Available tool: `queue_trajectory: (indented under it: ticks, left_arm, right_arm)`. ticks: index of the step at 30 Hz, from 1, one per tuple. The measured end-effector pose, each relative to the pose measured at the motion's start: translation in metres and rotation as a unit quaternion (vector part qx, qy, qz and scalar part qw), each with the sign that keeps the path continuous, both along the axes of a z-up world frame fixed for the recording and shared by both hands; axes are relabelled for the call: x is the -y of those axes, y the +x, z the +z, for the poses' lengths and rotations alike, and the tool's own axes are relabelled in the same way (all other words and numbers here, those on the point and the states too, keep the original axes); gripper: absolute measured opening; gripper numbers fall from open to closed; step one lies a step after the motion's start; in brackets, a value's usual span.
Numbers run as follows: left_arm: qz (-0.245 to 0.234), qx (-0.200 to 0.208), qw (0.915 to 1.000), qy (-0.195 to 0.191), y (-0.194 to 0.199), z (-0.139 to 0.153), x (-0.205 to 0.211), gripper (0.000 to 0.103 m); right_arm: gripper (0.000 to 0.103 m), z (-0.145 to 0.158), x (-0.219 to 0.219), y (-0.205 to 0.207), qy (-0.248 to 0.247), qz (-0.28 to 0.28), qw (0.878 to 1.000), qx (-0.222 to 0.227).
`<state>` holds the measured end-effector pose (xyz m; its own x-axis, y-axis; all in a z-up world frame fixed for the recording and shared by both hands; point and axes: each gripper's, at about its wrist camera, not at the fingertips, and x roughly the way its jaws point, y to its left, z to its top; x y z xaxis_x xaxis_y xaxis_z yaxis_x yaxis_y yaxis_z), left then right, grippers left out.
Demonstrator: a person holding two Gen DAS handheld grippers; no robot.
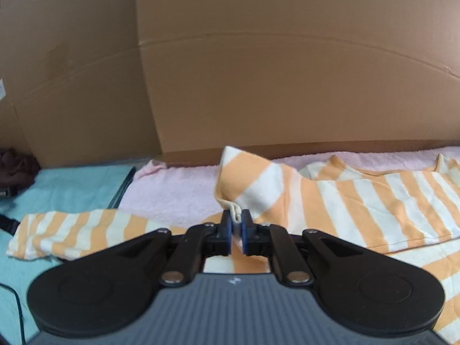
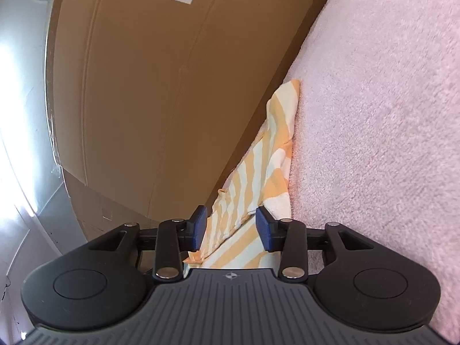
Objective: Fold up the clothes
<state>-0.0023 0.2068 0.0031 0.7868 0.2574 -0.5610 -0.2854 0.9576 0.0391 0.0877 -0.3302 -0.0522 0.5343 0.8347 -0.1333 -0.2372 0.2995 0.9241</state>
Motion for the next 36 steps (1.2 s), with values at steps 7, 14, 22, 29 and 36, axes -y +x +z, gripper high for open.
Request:
queue_trajectory:
  ticks: [7,14,22,29,36]
  left_arm:
    - [-0.006,0.009,0.9995,-0.030,-0.005,-0.001,-0.011,0.008]
    - [-0.001,0.027,0.9937,-0.109,-0.002,-0.004,-0.030,0.006]
    - [-0.005,0.090,0.9895,-0.113,-0.004,0.053,-0.035,0.006]
    - [0.014,0.092,0.9918,-0.087,-0.003,0.071,-0.040,0.006]
    - [0.054,0.045,0.9950,-0.071,0.009,0.056,-0.050,0.006]
  right_arm:
    - [0.054,0.032,0.016,-0.067,-0.169,-0.006,0.983,0.071]
    - [0.057,0.029,0.022,-0.099,-0.232,-0.024,0.970,0.071]
    - [0.059,0.033,0.022,-0.098,-0.193,0.026,0.979,0.057]
    - [0.059,0.040,0.025,-0.142,-0.231,0.132,0.959,0.092]
    - [0.060,0.017,0.033,-0.170,-0.217,0.161,0.961,0.052]
